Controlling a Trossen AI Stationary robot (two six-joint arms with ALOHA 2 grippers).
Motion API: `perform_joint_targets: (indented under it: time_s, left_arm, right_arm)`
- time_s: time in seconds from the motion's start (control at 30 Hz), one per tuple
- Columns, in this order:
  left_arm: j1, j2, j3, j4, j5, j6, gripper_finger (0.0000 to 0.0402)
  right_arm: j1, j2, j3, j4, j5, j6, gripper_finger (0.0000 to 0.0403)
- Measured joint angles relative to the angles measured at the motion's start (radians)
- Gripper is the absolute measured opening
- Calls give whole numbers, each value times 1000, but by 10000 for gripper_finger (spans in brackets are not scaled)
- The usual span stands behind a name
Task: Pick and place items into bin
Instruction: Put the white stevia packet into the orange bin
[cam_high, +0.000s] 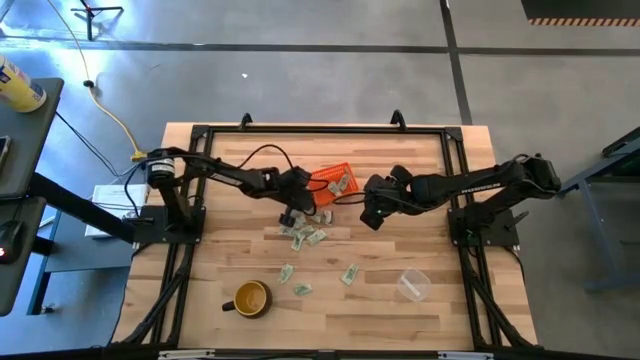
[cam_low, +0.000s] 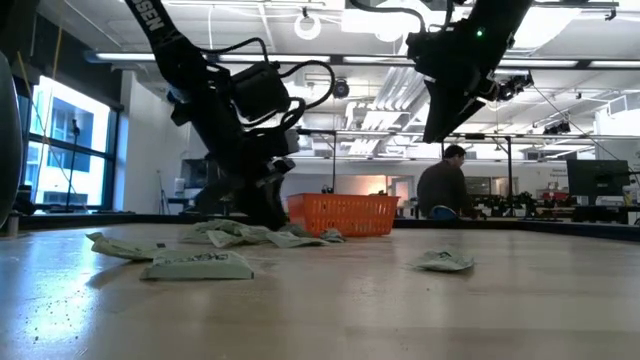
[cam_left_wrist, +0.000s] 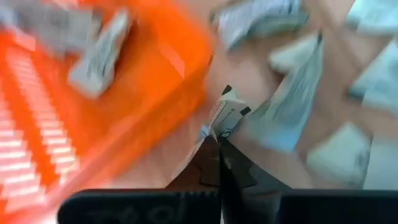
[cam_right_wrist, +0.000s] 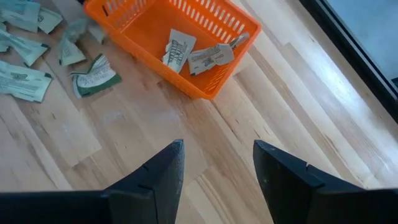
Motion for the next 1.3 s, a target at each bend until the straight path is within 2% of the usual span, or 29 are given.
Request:
perform_joint_targets:
  time_s: [0.13, 0.23, 0.33, 0.43, 0.53, 0.6, 0.73, 0.87, 0.97, 1.07, 1.17, 1.3]
  left_arm:
    - [3, -78, -5, -152, -37, -77, 41]
    - [4, -160, -15, -272, -57, -153, 34]
    - [4, -247, 17, -272, -57, -217, 23]
    - [4, -283, 66, -199, -70, -266, 23]
    - [5, -271, 132, -95, -75, -256, 28]
    - [5, -217, 184, -26, -73, -215, 28]
    - [17, -64, 279, -36, -71, -191, 35]
    - [16, 16, 342, -43, -108, -191, 94]
    - [8, 22, 357, -90, -198, -196, 158]
    - [11, -1, 377, -165, -222, -224, 216]
    - [11, -31, 415, -354, -209, -248, 258]
    - [-14, -96, 426, -554, -118, -316, 280]
  right_arm:
    - [0, 0, 0, -3, 1, -1, 184]
    - [0, 0, 0, -10, 11, -2, 183]
    - [0, 0, 0, -14, 26, -14, 183]
    - [0, 0, 0, -18, 40, -38, 183]
    - [0, 0, 0, -31, 47, -47, 183]
    - [0, 0, 0, -39, 47, -48, 183]
    - [0, 0, 0, -40, 37, -26, 183]
    - [1, 0, 0, -42, -4, -23, 183]
    - [3, 0, 0, -43, -31, -28, 183]
    - [3, 0, 0, -36, -48, -58, 183]
    - [11, 0, 0, 27, -125, -213, 183]
    - [65, 29, 0, 97, -341, -512, 183]
